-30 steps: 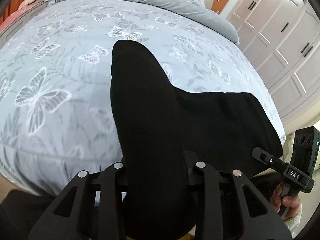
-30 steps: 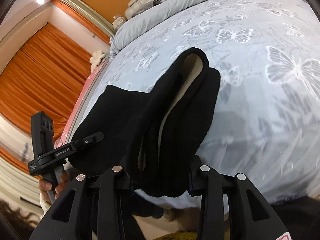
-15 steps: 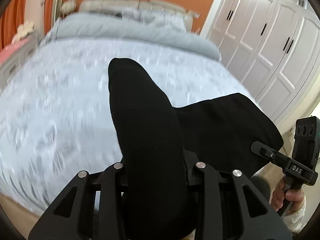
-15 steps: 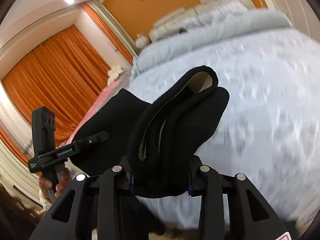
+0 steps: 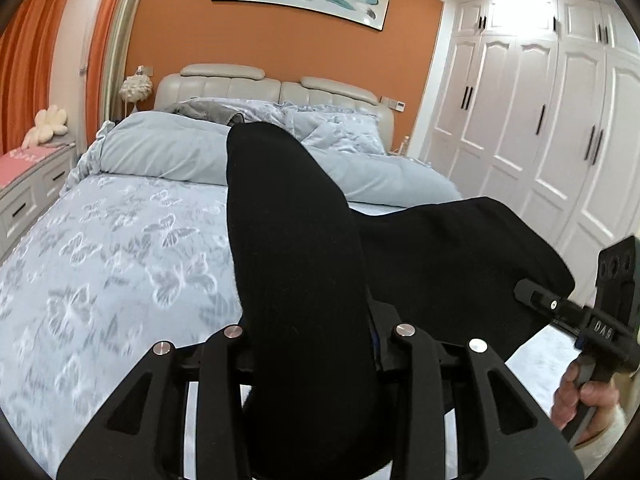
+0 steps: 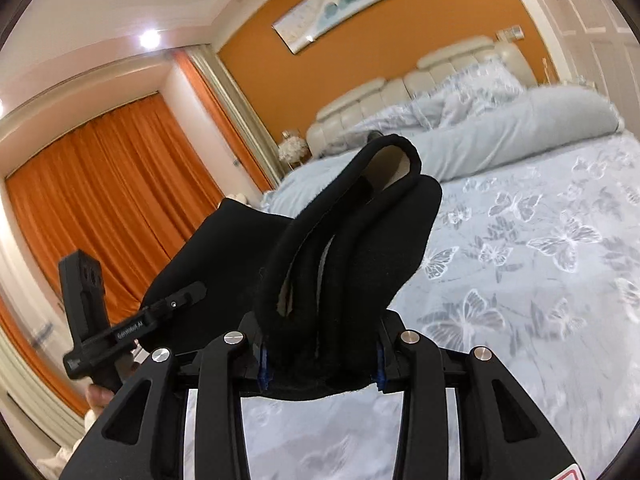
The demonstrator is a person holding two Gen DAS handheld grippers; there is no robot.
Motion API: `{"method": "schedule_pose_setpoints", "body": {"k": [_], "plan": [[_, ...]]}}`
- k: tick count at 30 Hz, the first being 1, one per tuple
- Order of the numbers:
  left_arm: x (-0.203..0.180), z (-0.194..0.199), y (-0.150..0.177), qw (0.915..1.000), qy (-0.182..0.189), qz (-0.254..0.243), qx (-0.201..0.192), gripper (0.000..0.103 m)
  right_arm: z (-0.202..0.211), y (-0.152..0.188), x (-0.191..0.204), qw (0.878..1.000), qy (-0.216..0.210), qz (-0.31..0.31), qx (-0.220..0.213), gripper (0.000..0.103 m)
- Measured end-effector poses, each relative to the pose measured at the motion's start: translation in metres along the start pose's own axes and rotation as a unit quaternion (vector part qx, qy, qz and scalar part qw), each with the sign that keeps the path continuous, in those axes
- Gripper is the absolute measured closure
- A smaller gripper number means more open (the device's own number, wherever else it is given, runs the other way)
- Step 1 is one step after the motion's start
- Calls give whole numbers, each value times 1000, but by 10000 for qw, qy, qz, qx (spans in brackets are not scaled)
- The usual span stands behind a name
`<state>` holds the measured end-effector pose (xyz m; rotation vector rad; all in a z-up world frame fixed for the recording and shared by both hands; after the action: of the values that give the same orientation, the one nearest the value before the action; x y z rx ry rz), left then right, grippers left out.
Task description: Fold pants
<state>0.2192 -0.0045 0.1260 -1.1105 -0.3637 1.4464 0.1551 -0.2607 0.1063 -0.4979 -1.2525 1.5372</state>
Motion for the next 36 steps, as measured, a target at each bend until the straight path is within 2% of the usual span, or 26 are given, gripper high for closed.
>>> {"method": "schedule_pose_setpoints", "body": {"k": [4,7,8,9,10,11,12,13,15,16,17,18,19,21,22,24,25,26,27,28,29,30,32,34,36], "plan": [[30,-94,10,9992,-250,87,292,69,-71,23,-49,9992,223,58,329,68],[61,-167,38,9960,-503,138,721,68,-128,65,-88,9955,338,-173,867,67],[72,-188,50,9933,-629,168,953,67,-152,87,-104,9912,401,-285,1230,66],[89,-214,69,9876,-807,291,1315,66,-166,104,-113,9860,474,-358,1558,59],[104,-229,85,9815,-1043,417,1548,52,-178,125,-125,9773,632,-474,1967,49],[119,-230,95,9816,-982,664,1498,48,-175,136,-134,9804,444,-675,1798,50],[132,-218,96,9850,-683,938,1279,40,-165,138,-140,9835,370,-804,1576,42],[141,-207,93,9838,-705,1045,1273,33,-154,135,-143,9815,554,-771,1664,35],[150,-179,79,9831,-859,1174,1108,34,-134,120,-138,9831,871,-466,1541,37],[150,-168,73,9839,-894,1204,973,34,-116,103,-127,9858,1173,-160,1188,47],[150,-155,61,9854,-916,1206,772,34,-111,92,-117,9869,1216,62,1061,58],[144,-144,48,9872,-886,1183,601,34,-113,79,-106,9878,1131,247,1038,80],[137,-140,38,9879,-874,1164,526,34,-119,67,-95,9884,1012,347,1079,89],[112,-147,20,9897,-827,1068,481,30,-149,49,-73,9877,718,587,1260,93],[103,-156,17,9904,-873,949,502,20,-168,44,-64,9844,673,790,1422,93],[84,-189,20,9885,-1302,484,606,14,-210,48,-64,9701,1048,1203,1830,93],[81,-207,27,9848,-1544,272,746,14,-222,55,-70,9638,1284,1222,1993,93],[79,-227,37,9793,-1770,84,980,14,-238,66,-96,9524,1737,1058,2269,97],[84,-250,52,9710,-2011,-46,1294,14,-243,76,-123,9494,1943,775,2341,101],[92,-265,62,9647,-2156,-94,1510,14,-240,81,-139,9577,1831,508,2163,103],[98,-268,68,9695,-1981,43,1444,14,-231,85,-153,9679,1649,108,1892,103],[101,-262,68,9738,-1907,157,1227,13,-223,85,-156,9687,1653,-107,1850,103],[97,-253,66,9740,-1932,68,1185,14,-210,80,-144,9668,1758,-58,1855,103],[85,-237,64,9720,-2111,-245,998,16,-191,71,-120,9632,1980,227,1805,96],[70,-207,61,9747,-2053,-431,774,16,-165,60,-94,9671,1932,389,1611,95]]}}
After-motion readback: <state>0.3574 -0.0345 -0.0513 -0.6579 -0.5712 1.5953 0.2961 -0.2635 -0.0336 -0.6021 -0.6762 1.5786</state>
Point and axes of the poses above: each gripper's, at about its wrist camera, not at the fingertips, and z roughly against the way its jaws point, x to its left, y to its underside, the point moved 2 cm from there along -z, roughly the way its jaws point, and after that the axes turned 15 degrees about z, right-handed, at the moved point
